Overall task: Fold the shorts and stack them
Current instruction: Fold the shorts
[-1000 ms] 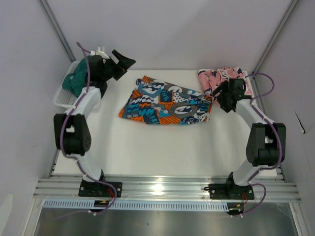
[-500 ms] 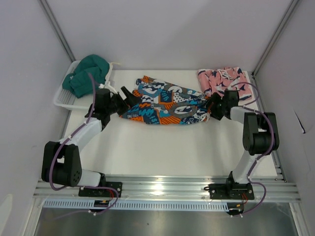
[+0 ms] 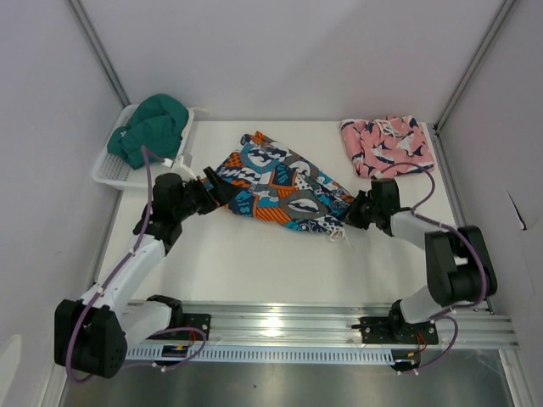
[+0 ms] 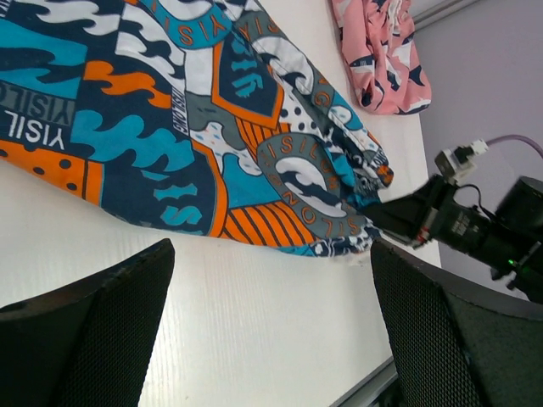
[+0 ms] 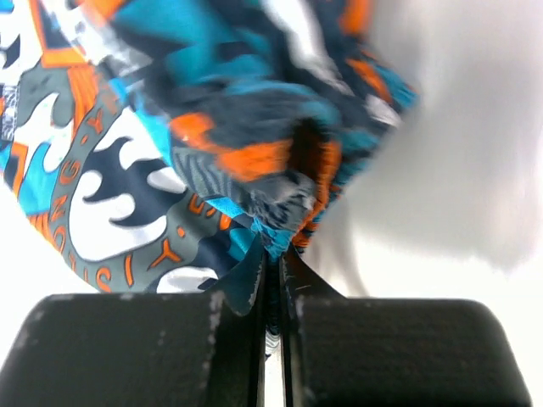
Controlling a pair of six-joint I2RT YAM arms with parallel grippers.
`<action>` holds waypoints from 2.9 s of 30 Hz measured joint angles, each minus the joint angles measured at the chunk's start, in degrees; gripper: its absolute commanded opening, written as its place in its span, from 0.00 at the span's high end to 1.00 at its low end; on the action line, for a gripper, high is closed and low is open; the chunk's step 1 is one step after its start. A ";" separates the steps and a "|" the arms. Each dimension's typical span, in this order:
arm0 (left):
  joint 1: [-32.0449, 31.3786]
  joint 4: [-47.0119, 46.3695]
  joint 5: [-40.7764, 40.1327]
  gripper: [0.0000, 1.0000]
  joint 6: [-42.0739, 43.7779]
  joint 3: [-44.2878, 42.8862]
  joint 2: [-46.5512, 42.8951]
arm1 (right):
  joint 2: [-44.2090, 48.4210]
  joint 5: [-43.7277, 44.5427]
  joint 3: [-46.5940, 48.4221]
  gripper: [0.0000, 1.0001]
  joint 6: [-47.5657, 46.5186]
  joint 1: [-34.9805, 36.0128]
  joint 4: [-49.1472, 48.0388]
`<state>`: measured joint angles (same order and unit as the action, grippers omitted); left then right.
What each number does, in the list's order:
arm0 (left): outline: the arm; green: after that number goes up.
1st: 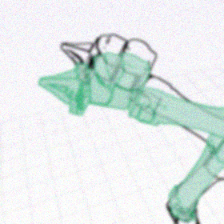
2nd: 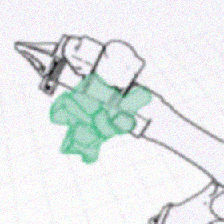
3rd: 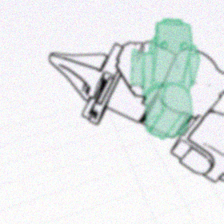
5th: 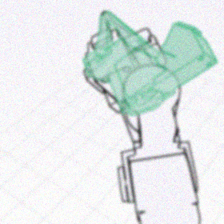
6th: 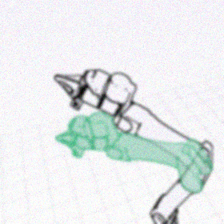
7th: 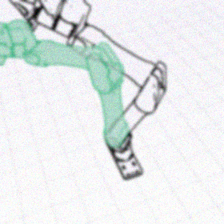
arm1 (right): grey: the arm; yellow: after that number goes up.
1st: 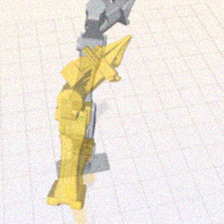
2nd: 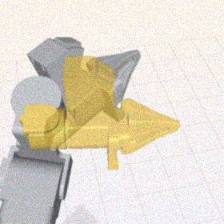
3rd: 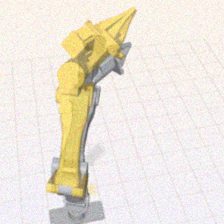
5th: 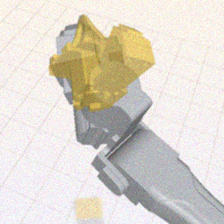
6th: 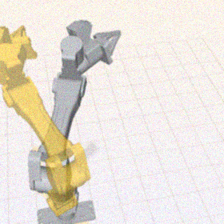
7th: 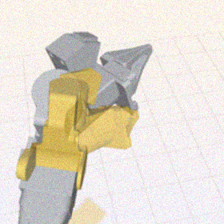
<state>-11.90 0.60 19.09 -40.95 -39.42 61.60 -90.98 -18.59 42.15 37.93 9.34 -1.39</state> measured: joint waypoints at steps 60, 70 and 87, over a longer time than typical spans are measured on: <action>-32.89 -14.08 -10.84 0.06 6.45 -7.30 26.01 | -12.09 -21.29 3.52 0.94 0.98 -5.79 -16.00; -32.30 -15.06 -10.43 0.06 6.60 -4.42 24.52 | -23.91 -27.23 3.48 0.92 11.17 -8.50 -32.20; -24.11 -11.80 -9.51 0.07 8.46 -2.56 13.75 | 10.36 -14.23 -1.18 0.01 -0.76 -8.68 -8.57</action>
<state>-36.01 -11.20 9.58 -32.49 -41.98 75.35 -80.62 -32.82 40.97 37.17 0.67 -9.96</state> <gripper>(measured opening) 0.932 0.993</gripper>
